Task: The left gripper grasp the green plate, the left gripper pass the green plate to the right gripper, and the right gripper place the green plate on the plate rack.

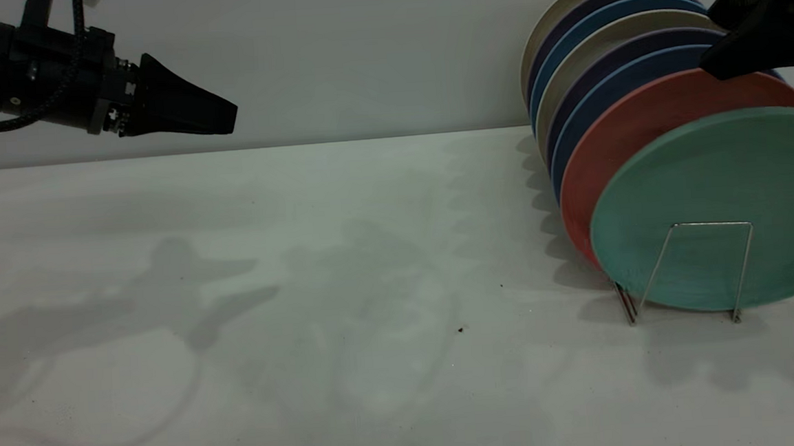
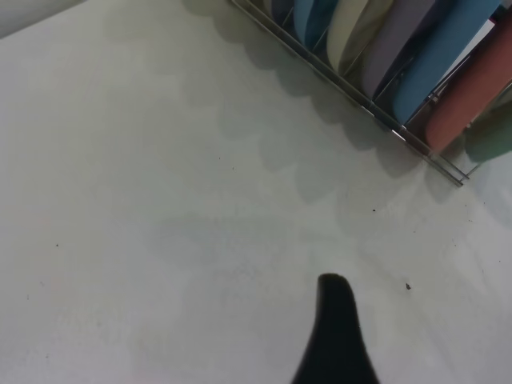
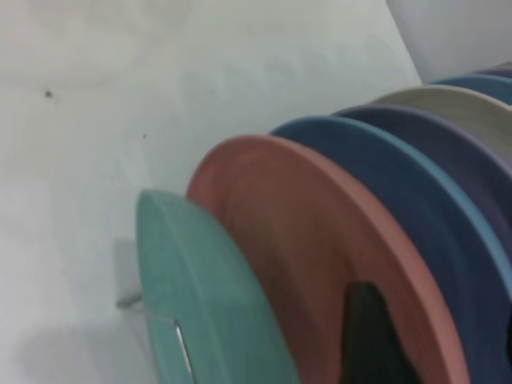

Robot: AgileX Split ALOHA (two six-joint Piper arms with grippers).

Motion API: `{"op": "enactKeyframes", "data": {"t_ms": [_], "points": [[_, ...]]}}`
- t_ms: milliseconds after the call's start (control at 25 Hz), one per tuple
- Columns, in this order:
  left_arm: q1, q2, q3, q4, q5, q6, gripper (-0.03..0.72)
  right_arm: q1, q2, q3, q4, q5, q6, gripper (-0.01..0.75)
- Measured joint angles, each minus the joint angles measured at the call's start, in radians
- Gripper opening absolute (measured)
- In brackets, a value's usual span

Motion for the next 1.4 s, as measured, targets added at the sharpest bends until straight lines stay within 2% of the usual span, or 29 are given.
{"op": "enactKeyframes", "data": {"t_ms": [280,440,520,680,840,920,1120,1240,1400], "points": [[0.0,0.0,0.0,0.0,0.0,0.0,0.591,0.0,-0.035,0.0,0.072,0.034,0.003,0.444],[0.0,-0.005,0.0,-0.001,0.031,0.0,0.591,0.0,-0.101,0.0,0.134,0.134,0.102,0.444],[0.0,-0.028,0.0,0.004,0.04,-0.017,0.591,0.0,-0.144,0.0,0.161,0.213,0.243,0.444],[0.007,-0.144,0.0,0.006,0.035,-0.133,0.591,0.0,-0.252,0.0,0.125,0.356,0.671,0.444],[0.011,-0.305,0.0,0.037,0.027,-0.366,0.591,0.0,-0.397,0.0,-0.105,0.507,1.065,0.444],[0.011,-0.387,0.0,0.116,0.032,-0.479,0.591,0.0,-0.479,0.0,-0.272,0.598,1.219,0.444],[0.011,-0.594,0.001,0.45,0.072,-0.836,0.591,0.0,-0.662,0.0,-0.59,0.761,1.58,0.444],[0.011,-0.695,0.001,0.65,0.11,-1.054,0.591,0.0,-0.763,0.002,-0.748,0.823,1.732,0.444],[0.011,-0.788,0.001,0.872,0.236,-1.263,0.591,0.0,-0.898,0.062,-0.91,0.846,1.869,0.444]]}}
